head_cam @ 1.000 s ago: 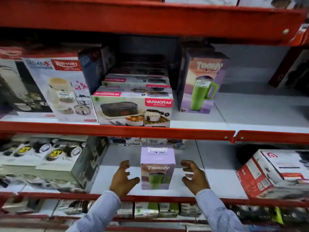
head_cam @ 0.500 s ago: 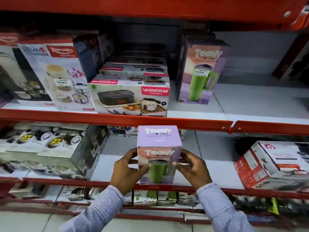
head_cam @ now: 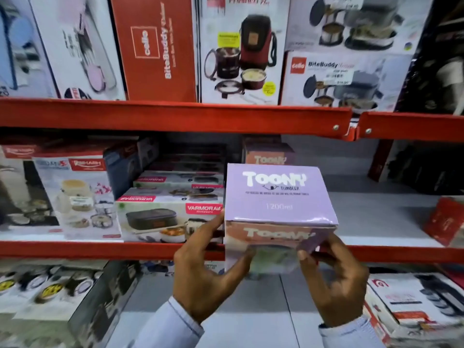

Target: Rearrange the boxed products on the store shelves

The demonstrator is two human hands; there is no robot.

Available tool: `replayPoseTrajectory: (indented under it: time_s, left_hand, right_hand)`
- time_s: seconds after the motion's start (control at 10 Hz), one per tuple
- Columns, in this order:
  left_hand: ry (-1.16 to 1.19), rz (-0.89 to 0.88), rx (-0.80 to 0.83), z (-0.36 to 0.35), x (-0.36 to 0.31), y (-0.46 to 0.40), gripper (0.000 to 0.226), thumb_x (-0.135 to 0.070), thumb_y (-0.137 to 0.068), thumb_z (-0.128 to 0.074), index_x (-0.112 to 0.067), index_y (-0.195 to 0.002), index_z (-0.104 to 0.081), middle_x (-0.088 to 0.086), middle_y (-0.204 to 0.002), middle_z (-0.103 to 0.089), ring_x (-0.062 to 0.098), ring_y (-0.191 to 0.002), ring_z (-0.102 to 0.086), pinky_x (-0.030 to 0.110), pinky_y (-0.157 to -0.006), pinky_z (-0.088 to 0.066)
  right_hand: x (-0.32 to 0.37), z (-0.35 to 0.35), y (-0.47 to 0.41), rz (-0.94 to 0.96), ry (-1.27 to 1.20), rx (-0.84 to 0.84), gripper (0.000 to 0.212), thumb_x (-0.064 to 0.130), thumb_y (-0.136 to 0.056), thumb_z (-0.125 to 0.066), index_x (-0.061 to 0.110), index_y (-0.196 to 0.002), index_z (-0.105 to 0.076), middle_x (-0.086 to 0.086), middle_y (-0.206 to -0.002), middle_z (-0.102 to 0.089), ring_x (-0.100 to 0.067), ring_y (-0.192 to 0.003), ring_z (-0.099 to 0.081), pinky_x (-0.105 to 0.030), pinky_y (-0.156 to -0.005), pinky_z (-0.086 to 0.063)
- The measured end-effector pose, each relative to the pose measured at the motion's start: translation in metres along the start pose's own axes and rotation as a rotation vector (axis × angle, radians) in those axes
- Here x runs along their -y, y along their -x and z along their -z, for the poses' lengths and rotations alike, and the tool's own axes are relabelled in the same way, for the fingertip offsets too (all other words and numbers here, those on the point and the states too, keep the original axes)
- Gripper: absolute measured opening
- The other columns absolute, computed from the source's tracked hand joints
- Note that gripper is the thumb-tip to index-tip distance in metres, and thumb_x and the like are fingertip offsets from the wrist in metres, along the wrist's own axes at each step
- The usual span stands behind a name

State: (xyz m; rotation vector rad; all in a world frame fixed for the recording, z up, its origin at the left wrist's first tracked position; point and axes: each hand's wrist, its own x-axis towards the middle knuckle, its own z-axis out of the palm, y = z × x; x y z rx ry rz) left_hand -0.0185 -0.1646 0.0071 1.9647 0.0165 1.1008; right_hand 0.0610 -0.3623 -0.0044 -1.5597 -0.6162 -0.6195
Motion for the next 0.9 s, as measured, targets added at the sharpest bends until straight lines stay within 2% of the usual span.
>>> replayPoseTrajectory:
  time_s: [0.1,0.2,0.3,0.4,0.5,0.6,0.8,0.9]
  left_hand:
    - [-0.01,-0.013,0.052,-0.019,0.003,-0.019,0.053,-0.039,-0.079,-0.078,-0.015,-0.124,-0.063,-0.009,-0.105,-0.076,-0.001,-0.089,-0.071,0.02,-0.075,-0.059]
    - [-0.053,0.031,0.103,-0.055,0.009,-0.041,0.056,-0.039,-0.082,-0.075,-0.022,-0.132,-0.057,-0.005,-0.094,-0.075,-0.013,-0.077,-0.064,0.007,-0.071,-0.054]
    - [-0.094,0.061,0.134,-0.087,0.016,-0.065,0.058,-0.047,-0.083,-0.069,-0.031,-0.136,-0.051,-0.017,-0.109,-0.074,-0.004,-0.092,-0.069,0.015,-0.085,-0.056]
    - [-0.144,0.071,0.138,-0.092,0.03,-0.074,0.052,-0.042,-0.087,-0.067,-0.024,-0.134,-0.054,-0.017,-0.102,-0.071,0.001,-0.084,-0.067,-0.004,-0.073,-0.043]
    - [-0.195,0.084,0.149,-0.098,0.04,-0.078,0.052,-0.051,-0.086,-0.061,-0.022,-0.13,-0.056,-0.009,-0.101,-0.077,0.01,-0.081,-0.072,0.022,-0.076,-0.057]
    - [-0.217,0.108,0.168,-0.102,0.045,-0.08,0.054,-0.055,-0.085,-0.057,-0.023,-0.129,-0.055,-0.007,-0.1,-0.079,0.01,-0.082,-0.074,0.034,-0.079,-0.061]
    - [-0.267,0.138,0.213,-0.102,0.044,-0.086,0.047,-0.053,-0.088,-0.058,-0.022,-0.123,-0.056,-0.004,-0.097,-0.079,0.013,-0.085,-0.074,0.038,-0.081,-0.061]
    - [-0.28,0.096,0.177,-0.097,0.038,-0.081,0.054,-0.056,-0.085,-0.059,-0.024,-0.129,-0.054,-0.002,-0.091,-0.079,0.014,-0.077,-0.074,0.038,-0.076,-0.062]
  right_hand:
    - [-0.013,-0.004,-0.019,-0.054,-0.008,0.072,0.038,0.038,-0.081,-0.066,0.022,-0.115,-0.064,0.013,-0.1,-0.075,-0.006,-0.089,-0.073,-0.02,-0.074,-0.059]
    - [-0.039,0.001,-0.051,-0.093,0.007,0.091,0.043,0.036,-0.084,-0.063,0.025,-0.125,-0.061,0.013,-0.109,-0.074,-0.004,-0.099,-0.069,-0.019,-0.083,-0.057]
    - [-0.066,0.005,-0.086,-0.143,0.031,0.125,0.039,0.039,-0.088,-0.064,0.032,-0.126,-0.059,0.008,-0.117,-0.072,0.003,-0.102,-0.066,-0.013,-0.079,-0.055]
    - [-0.078,-0.007,-0.094,-0.163,0.073,0.178,0.035,0.036,-0.091,-0.061,0.032,-0.125,-0.058,0.005,-0.115,-0.071,0.016,-0.095,-0.063,-0.01,-0.078,-0.054]
    - [-0.088,-0.011,-0.099,-0.19,0.114,0.197,0.038,0.034,-0.093,-0.058,0.028,-0.13,-0.056,0.005,-0.116,-0.07,0.015,-0.092,-0.063,-0.005,-0.075,-0.052]
    - [-0.096,-0.01,-0.101,-0.185,0.13,0.209,0.042,0.037,-0.093,-0.056,0.024,-0.133,-0.055,0.004,-0.119,-0.07,-0.002,-0.098,-0.067,-0.015,-0.08,-0.055]
    - [-0.099,-0.012,-0.104,-0.208,0.136,0.228,0.047,0.035,-0.092,-0.057,0.022,-0.137,-0.051,0.002,-0.127,-0.066,-0.013,-0.11,-0.065,-0.003,-0.077,-0.051]
    - [-0.093,-0.01,-0.096,-0.18,0.122,0.162,0.053,0.05,-0.089,-0.058,0.028,-0.137,-0.05,0.002,-0.129,-0.065,-0.016,-0.115,-0.063,-0.026,-0.089,-0.058]
